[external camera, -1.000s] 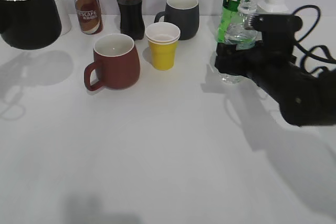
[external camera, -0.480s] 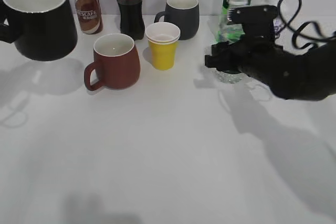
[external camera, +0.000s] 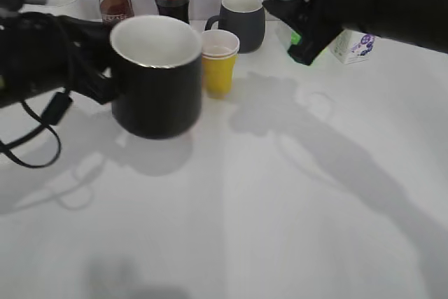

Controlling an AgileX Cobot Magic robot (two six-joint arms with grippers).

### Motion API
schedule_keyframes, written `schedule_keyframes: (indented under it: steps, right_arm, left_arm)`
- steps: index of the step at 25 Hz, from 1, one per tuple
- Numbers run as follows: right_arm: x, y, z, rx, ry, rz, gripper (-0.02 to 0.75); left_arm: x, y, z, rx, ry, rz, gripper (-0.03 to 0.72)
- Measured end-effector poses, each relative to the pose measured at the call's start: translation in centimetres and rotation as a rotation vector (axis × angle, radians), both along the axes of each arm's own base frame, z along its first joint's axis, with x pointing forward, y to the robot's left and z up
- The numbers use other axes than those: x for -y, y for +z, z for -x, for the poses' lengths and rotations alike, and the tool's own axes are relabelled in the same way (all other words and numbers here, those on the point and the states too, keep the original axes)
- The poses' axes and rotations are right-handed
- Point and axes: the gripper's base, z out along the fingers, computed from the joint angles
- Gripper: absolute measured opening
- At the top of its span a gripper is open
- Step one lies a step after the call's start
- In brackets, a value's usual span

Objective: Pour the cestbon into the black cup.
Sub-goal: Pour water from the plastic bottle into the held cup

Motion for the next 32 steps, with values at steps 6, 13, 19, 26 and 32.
schedule_keyframes:
  steps: [6,13,19,26,32]
  right_arm:
    - [-0.1,-0.1,0.4,0.099,0.078,0.194,0.443]
    - [-0.5,-0.2,0.8,0.214,0.154,0.354,0.443]
    - [-1.5,-0.3,1.4,0.314,0.221,0.491,0.443]
    - [-1.5,-0.4,1.4,0.414,0.252,0.614,0.443]
    - [-1.5,-0.4,1.4,0.483,0.274,0.698,0.443]
  left_arm:
    - [3.3,-0.5,1.9,-0.078,-0.075,-0.001,0.032]
    - [3.9,-0.7,2.4,-0.123,-0.063,0.020,0.032]
    - [3.9,-0.6,2.3,-0.131,-0.050,0.032,0.032]
    - [3.9,-0.7,2.3,-0.125,-0.061,0.021,0.032]
    - [4.1,-0.7,2.5,-0.109,-0.090,-0.010,0.032]
